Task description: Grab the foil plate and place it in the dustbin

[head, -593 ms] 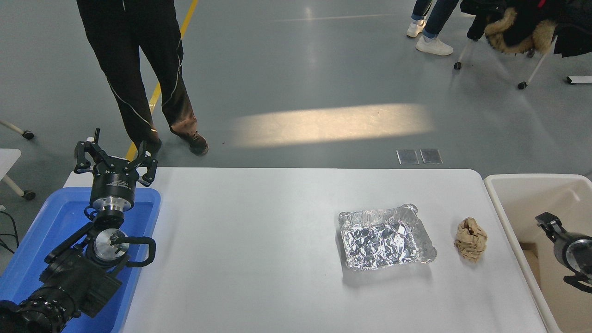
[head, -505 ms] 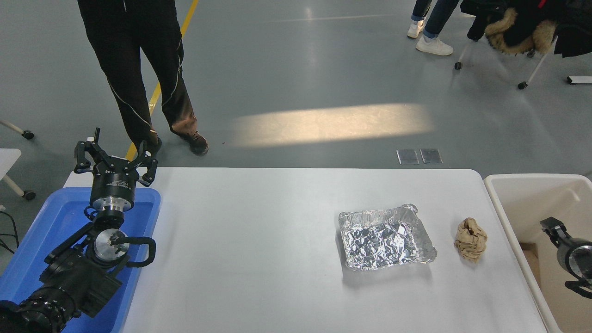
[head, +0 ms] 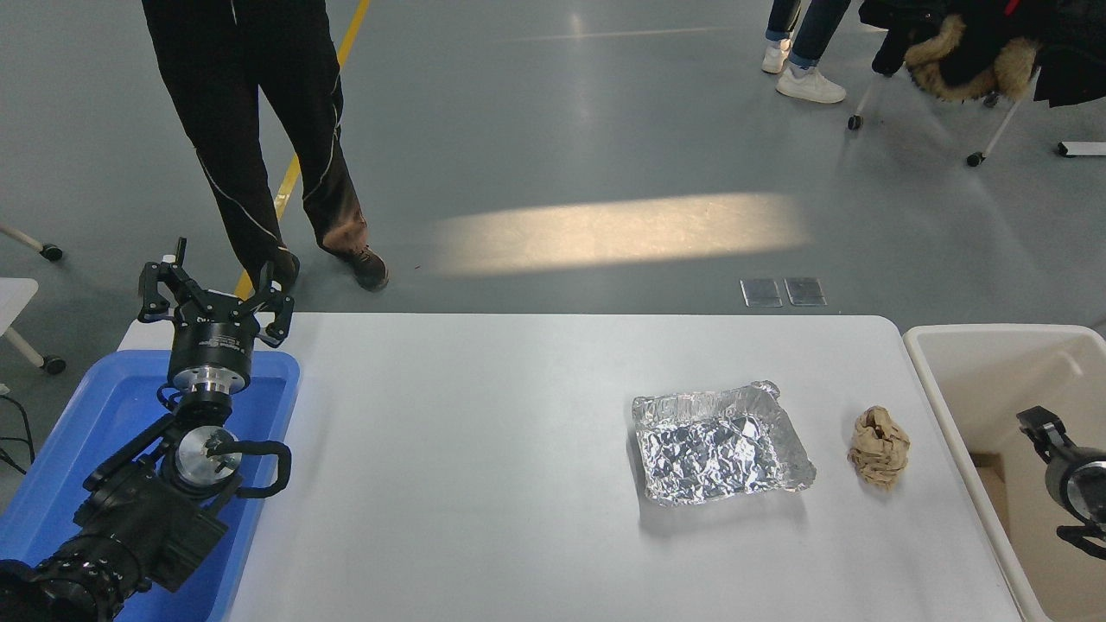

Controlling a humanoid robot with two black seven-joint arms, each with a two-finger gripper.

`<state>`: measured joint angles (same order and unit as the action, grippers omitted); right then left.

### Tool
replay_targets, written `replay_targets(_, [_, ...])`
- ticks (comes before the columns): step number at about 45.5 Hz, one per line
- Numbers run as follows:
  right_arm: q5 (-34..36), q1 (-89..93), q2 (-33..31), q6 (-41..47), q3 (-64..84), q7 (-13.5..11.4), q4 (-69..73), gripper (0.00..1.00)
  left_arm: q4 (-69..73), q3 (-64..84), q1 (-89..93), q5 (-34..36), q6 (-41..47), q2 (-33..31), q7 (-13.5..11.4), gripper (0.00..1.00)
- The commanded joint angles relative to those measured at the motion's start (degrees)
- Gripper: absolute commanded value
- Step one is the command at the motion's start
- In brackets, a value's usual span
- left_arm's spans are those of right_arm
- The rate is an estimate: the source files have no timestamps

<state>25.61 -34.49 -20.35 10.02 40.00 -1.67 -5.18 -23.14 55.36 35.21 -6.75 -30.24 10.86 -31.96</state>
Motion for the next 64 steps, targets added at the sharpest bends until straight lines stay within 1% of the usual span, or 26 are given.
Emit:
replay_targets(1, [-0.4,-1.8,0.1,1.1,0.6,0.2,0.3,1.0,-0.1,0.0,0.0,0.0,0.0,0.0,0.0,0.99])
replay_targets(8, [-4.0,-6.7,0.0,5.4,0.8,0.6,1.8,1.0,-0.1,-0.1,0.0,0.2,0.0,0.0,0.0,0.99])
replay_targets(11, [-8.1,-13.7,-1.2,6.9,1.6,0.6,9.3,1.0,-0.1,-0.1,0.0,0.2,-0.1,0.0,0.0,0.99])
replay_targets(17, [-15.0,-24.4,-6.6,6.8,6.1,0.6,24.3,1.0,-0.1,-0.1,0.0,0.2,-0.1,0.0,0.0,0.99])
replay_targets(22, [-16.4,-37.8,-10.2,6.8,14.4,0.6,38.6,1.0,-0.1,-0.1,0.0,0.2,-0.1,0.0,0.0,0.99])
replay_targets(26, [-16.2,-50.3,-10.1,6.6,23.3,0.6,50.9,1.0,-0.1,-0.1,-0.1,0.2,-0.1,0.0,0.0,0.99])
replay_targets(29, [-16.1,-59.6,-8.7,6.5,29.1,0.6,60.1,1.0,-0.1,-0.1,0.0,0.2,-0.1,0.0,0.0,0.99])
replay_targets(32, [-16.1,-68.0,-5.7,6.5,33.2,0.7,68.3,1.0,-0.1,-0.1,-0.1,0.2,-0.1,0.0,0.0,0.99])
replay_targets(33, [-16.0,-70.4,-4.3,6.4,34.4,0.7,70.6,1.0,-0.1,0.0,-0.1,0.2,-0.1,0.0,0.0,0.99])
replay_targets(34, [-15.8,-75.7,0.2,7.1,36.8,0.7,74.7,1.0,-0.1,-0.1,-0.1,0.1,-0.1,0.0,0.0,0.99])
replay_targets(36, [-15.6,-78.5,3.9,8.6,37.4,0.6,75.3,1.0,-0.1,0.0,-0.1,0.0,-0.1,0.0,0.0,0.99])
replay_targets(38, [-15.6,-80.9,7.2,11.9,37.6,0.6,75.1,1.0,-0.1,0.0,-0.1,0.0,-0.1,0.0,0.0,0.99])
replay_targets(41, [-15.6,-84.1,10.5,17.5,36.5,0.6,74.1,1.0,-0.1,0.0,-0.1,0.0,-0.1,0.0,0.0,0.99])
replay_targets(47, [-16.6,-88.0,10.6,22.8,29.2,0.3,72.9,1.0,-0.1,0.0,-0.1,0.0,-0.1,0.0,0.0,0.99])
replay_targets(55, [-15.2,-94.2,13.8,26.8,31.0,0.5,73.2,1.0,0.0,0.1,-0.1,-0.1,-0.1,0.0,-0.1,0.99])
replay_targets(61, [-15.2,-98.6,14.1,30.8,30.5,0.5,75.0,1.0,0.0,0.0,-0.1,-0.1,0.0,0.0,-0.1,0.99])
replay_targets(64, [-15.1,-101.4,14.5,31.5,30.4,0.5,78.2,1.0,-0.1,0.0,-0.1,-0.1,0.0,0.0,-0.1,0.99])
